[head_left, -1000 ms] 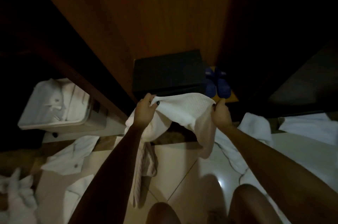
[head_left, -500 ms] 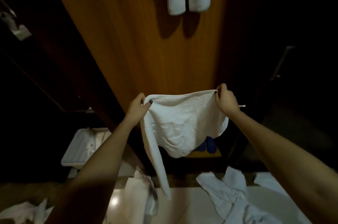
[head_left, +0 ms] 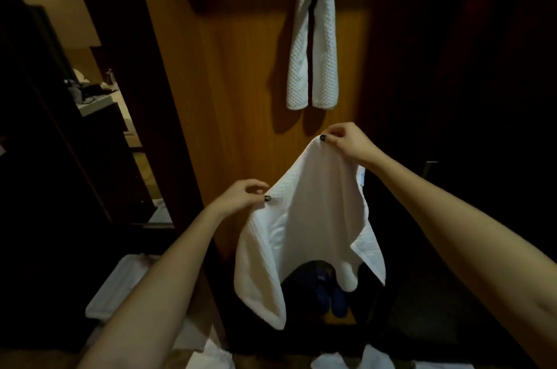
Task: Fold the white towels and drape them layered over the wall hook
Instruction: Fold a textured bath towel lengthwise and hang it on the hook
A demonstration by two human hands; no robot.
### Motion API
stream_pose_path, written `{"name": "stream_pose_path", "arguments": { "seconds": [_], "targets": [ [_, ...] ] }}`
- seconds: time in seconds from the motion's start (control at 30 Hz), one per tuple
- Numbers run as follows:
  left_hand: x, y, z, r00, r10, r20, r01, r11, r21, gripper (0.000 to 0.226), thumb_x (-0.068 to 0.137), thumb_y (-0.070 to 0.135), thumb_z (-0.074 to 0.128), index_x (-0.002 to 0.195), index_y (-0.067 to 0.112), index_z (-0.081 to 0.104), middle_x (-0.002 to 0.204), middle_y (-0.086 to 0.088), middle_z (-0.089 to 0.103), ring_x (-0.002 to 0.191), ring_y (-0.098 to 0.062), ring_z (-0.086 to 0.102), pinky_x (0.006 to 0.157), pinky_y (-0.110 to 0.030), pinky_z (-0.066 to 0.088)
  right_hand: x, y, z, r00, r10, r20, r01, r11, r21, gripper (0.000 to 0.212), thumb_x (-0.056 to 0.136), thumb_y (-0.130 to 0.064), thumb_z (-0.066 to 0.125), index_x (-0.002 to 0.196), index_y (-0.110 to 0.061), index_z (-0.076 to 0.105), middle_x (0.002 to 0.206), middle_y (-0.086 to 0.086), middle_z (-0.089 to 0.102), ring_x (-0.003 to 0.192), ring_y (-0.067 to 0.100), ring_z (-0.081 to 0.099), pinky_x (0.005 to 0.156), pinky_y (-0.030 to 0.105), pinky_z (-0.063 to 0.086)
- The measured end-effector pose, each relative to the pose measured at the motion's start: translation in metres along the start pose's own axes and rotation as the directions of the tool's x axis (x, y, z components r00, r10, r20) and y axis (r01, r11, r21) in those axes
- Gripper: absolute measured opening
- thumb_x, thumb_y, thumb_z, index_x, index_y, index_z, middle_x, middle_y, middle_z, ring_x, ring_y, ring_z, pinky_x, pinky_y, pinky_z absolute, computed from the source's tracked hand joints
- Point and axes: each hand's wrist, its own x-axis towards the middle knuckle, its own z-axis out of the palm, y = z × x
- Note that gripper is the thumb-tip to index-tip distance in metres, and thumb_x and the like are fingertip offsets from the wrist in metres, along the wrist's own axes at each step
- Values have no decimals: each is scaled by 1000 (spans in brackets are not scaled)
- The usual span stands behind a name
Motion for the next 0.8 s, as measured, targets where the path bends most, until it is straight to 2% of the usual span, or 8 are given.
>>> {"name": "stream_pose_path", "arguments": {
  "seconds": [0.13, 0.23, 0.33, 0.4, 0.53, 0.67, 0.73, 0.8],
  "targets": [
    [10, 43, 14, 989, 143, 43, -136, 981, -141, 58, 88, 22, 71, 140, 22, 46, 126, 9, 55, 120, -7, 51, 97, -24, 43, 1, -14, 7, 984, -78, 163, 110, 974, -198, 18, 96, -16, 60, 103, -6, 73, 96, -5, 65, 91, 11, 61, 79, 22, 41],
    [17, 57, 35, 984, 120, 133, -97, 981, -169, 58, 89, 27, 70, 141, 19, 45, 117, 11, 61, 108, 0, 57, 91, -21, 43, -6, -6, 4, 994, -57, 93, 69, 988, -138, 18, 95, -14, 61, 105, -5, 73, 99, -4, 66, 91, 6, 61, 75, 12, 41],
    [27, 57, 64, 983, 158, 91, -131, 960, -248, 64, 86, 20, 73, 141, 14, 41, 130, 5, 50, 124, -11, 47, 91, -20, 42, -12, -2, -6, 994, -13, 106, 18, 999, -44, 14, 94, -11, 62, 100, -7, 74, 94, -2, 69, 80, -4, 59, 69, 1, 43],
    [32, 63, 80, 978, 196, 75, -164, 937, -309, 60, 84, 18, 75, 134, 17, 43, 129, 4, 53, 114, -6, 53, 83, -16, 45, -18, -2, -11, 991, 4, 135, -2, 1000, -16, 12, 93, -11, 63, 96, -8, 75, 89, -3, 70, 75, -6, 60, 69, 2, 45],
    [37, 80, 99, 960, 244, 134, -186, 921, -341, 25, 83, 13, 76, 103, 20, 62, 93, 9, 72, 80, 1, 68, 64, -12, 50, -34, 8, -25, 996, 41, 80, -46, 997, 54, 11, 94, -11, 64, 95, -12, 74, 88, -8, 71, 77, -6, 64, 73, 5, 48],
    [38, 99, 109, 936, 280, 211, -208, 928, -308, 14, 81, 19, 78, 92, 19, 70, 82, 11, 75, 79, -4, 71, 64, -15, 52, -55, 27, -37, 997, 76, -19, -71, 975, 210, 8, 92, -11, 65, 93, -14, 73, 93, -2, 68, 84, 2, 64, 75, 12, 49],
    [38, 105, 115, 929, 318, 192, -237, 905, -353, 15, 82, 18, 77, 95, 21, 70, 87, 11, 76, 84, -6, 72, 66, -18, 53, -68, 47, -38, 979, 126, -159, -109, 988, 110, 17, 95, -21, 64, 110, -16, 68, 113, 5, 61, 106, 11, 58, 91, 18, 44],
    [38, 106, 117, 938, 321, 135, -232, 866, -443, 13, 84, 16, 75, 95, 21, 71, 90, 8, 76, 85, -9, 72, 64, -19, 54, -90, 72, -32, 934, 297, -199, -269, 950, 157, 36, 98, -33, 56, 128, -12, 58, 123, 10, 58, 116, 20, 56, 100, 28, 41]
  ]
}}
